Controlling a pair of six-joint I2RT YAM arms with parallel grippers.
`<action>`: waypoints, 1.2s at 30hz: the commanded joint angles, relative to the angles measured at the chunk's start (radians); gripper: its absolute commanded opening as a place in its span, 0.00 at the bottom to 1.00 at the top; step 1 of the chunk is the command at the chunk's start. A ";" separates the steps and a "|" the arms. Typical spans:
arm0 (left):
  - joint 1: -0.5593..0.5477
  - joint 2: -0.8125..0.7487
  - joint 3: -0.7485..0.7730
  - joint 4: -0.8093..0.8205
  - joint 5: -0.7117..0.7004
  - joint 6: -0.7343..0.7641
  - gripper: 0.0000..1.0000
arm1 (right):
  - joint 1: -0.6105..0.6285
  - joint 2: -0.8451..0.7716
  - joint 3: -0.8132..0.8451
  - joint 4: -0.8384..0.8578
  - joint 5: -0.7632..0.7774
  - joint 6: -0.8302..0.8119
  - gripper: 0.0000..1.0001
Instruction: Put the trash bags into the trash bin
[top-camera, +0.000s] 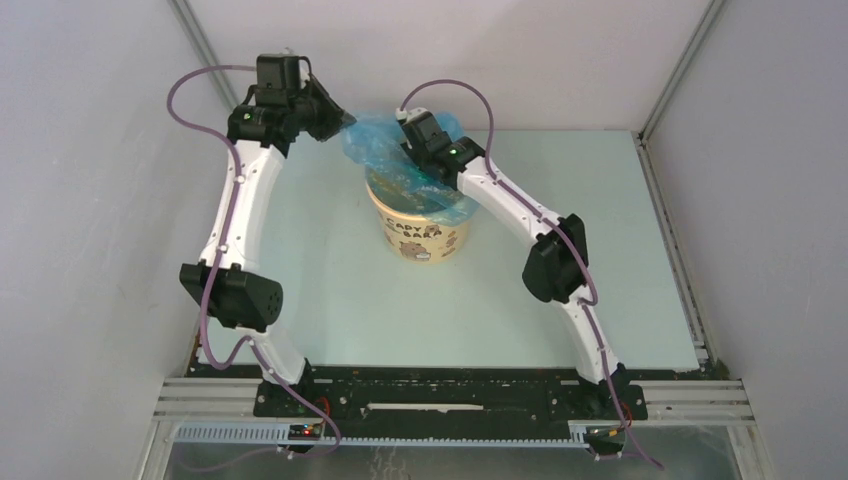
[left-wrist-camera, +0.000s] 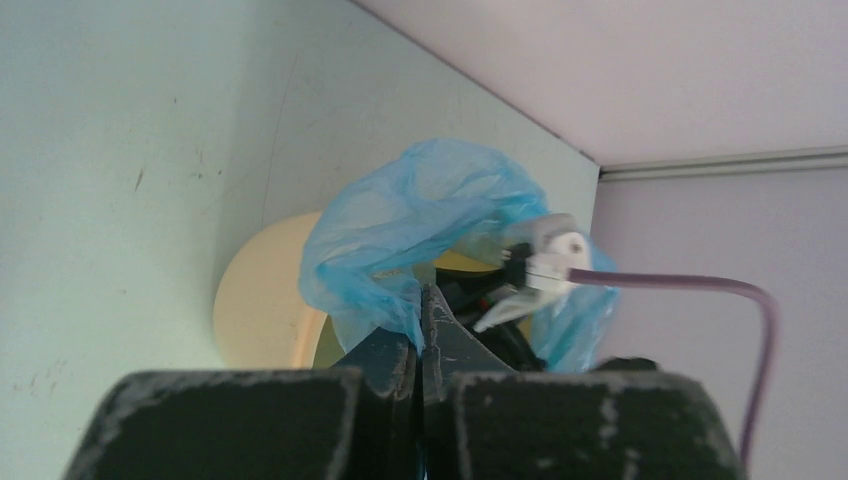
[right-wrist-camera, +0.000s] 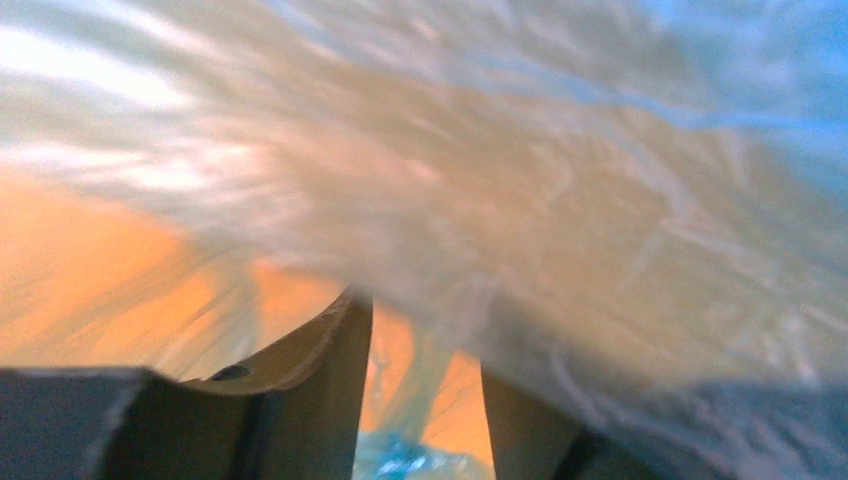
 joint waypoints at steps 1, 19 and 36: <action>-0.002 -0.069 -0.048 0.025 0.038 0.008 0.00 | -0.002 -0.176 0.015 -0.060 -0.093 0.037 0.59; 0.010 -0.108 -0.087 0.091 0.098 -0.065 0.00 | 0.047 -0.225 -0.290 0.117 -0.166 0.152 0.46; 0.001 -0.151 -0.249 0.187 0.113 -0.139 0.00 | 0.038 -0.212 -0.134 0.012 -0.206 0.166 0.63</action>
